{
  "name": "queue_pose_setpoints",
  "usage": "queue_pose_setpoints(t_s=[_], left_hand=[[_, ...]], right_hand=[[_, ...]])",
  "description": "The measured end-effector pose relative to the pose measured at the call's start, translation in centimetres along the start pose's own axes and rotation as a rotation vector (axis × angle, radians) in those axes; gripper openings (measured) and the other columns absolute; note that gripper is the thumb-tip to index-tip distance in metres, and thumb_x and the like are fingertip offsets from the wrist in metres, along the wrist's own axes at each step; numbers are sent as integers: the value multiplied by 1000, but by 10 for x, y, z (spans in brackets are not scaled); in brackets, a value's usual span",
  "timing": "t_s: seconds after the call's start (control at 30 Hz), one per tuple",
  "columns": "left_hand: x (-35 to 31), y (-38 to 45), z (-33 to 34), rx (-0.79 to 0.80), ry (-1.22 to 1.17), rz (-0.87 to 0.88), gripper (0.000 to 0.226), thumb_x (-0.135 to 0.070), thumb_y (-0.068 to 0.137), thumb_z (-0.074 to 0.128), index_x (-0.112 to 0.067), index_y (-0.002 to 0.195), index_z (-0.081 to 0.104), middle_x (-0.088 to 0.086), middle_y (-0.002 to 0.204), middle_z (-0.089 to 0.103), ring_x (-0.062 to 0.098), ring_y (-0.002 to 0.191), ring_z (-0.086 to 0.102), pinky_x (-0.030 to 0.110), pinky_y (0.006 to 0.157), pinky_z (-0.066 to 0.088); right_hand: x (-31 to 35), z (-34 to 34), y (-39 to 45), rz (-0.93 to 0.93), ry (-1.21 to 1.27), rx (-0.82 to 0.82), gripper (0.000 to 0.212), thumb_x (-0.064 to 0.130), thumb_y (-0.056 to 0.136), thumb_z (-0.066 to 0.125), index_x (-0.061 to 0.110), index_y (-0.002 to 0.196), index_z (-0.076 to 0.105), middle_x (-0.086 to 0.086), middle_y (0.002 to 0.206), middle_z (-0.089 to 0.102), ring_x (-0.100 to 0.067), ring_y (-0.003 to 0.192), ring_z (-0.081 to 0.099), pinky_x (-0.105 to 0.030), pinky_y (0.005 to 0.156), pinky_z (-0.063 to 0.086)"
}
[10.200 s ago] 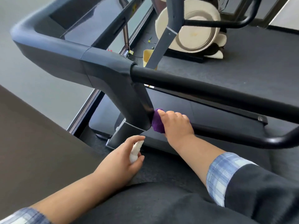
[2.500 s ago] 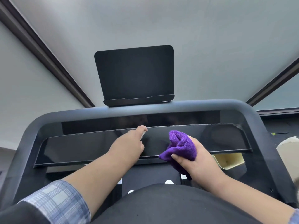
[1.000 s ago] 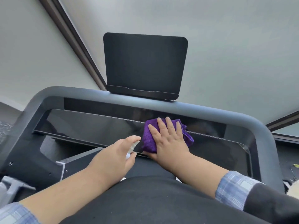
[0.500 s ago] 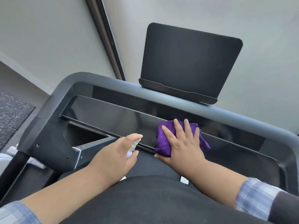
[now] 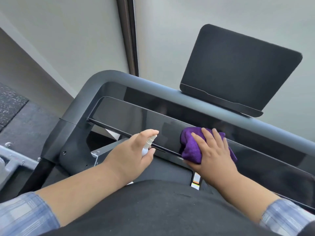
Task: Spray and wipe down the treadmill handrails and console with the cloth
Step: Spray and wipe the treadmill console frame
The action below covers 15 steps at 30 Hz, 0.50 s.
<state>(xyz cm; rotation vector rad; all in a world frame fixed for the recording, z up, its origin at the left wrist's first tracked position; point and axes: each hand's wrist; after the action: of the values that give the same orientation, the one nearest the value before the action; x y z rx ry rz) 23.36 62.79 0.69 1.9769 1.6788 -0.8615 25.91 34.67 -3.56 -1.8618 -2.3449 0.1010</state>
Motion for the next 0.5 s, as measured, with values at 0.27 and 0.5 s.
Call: queue_pose_setpoints(t_s=[0.27, 0.5], left_hand=[[49, -16, -47, -26, -23, -11, 56, -30, 93, 62, -52, 132, 30, -26, 100, 49, 10, 85, 59, 33, 76, 51], [84, -40, -72, -41, -6, -34, 59, -29, 92, 62, -55, 130, 26, -43, 101, 49, -12, 89, 51, 0, 73, 34]], right_hand=[[87, 3, 48, 64, -35, 15, 104, 92, 69, 33, 30, 152, 28, -13, 161, 26, -42, 148, 14, -68, 115, 18], [215, 0, 130, -96, -40, 91, 109, 80, 61, 1, 30, 158, 0, -13, 167, -1, -43, 149, -11, -70, 114, -4]])
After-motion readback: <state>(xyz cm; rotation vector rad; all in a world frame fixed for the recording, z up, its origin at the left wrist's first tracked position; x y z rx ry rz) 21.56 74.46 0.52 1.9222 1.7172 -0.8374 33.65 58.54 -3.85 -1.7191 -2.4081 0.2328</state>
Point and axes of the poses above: each hand's wrist, its own y-axis towards the middle knuckle, its own z-axis out of the palm, x = y × z
